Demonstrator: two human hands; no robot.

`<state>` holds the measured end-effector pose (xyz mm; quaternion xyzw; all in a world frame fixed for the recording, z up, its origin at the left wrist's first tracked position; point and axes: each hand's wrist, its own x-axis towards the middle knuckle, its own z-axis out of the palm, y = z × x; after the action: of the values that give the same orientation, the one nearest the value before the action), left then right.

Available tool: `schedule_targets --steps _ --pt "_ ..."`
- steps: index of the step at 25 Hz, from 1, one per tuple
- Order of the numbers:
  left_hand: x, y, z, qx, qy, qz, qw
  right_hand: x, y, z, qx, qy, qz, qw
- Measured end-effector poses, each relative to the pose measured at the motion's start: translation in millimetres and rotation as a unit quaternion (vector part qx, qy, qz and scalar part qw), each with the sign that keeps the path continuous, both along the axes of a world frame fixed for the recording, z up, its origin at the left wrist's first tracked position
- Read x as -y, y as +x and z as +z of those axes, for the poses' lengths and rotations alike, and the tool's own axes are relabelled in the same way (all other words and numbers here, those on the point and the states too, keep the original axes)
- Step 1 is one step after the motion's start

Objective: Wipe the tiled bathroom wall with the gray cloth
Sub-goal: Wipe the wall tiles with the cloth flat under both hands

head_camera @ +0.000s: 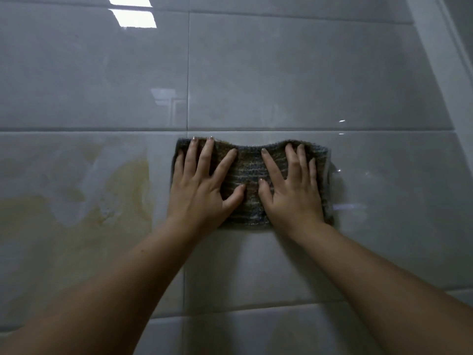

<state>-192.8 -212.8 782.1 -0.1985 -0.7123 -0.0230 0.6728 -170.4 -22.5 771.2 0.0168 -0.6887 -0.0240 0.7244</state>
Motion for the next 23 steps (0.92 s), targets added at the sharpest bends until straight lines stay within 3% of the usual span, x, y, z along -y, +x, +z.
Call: schedule_targets --steps 6,12,15,20,23 --pt "9 -6 -58 -0.034 -0.003 0.0 0.999 5 0 -54 0.005 0.044 -0.003 0.999" --pt "10 -2 26 0.01 0.043 0.011 0.999 27 0 25 0.042 -0.01 -0.004 0.999" --pt "9 -2 38 0.008 0.055 -0.004 0.998 29 1 36 0.059 -0.015 0.002 0.998" --pt "-10 -1 -41 -0.02 0.0 -0.022 1.0 2 2 -48 0.028 0.051 0.011 0.998" --pt "-50 5 -65 -0.024 0.002 -0.014 1.0 -41 8 -65 0.029 0.071 0.005 0.997"
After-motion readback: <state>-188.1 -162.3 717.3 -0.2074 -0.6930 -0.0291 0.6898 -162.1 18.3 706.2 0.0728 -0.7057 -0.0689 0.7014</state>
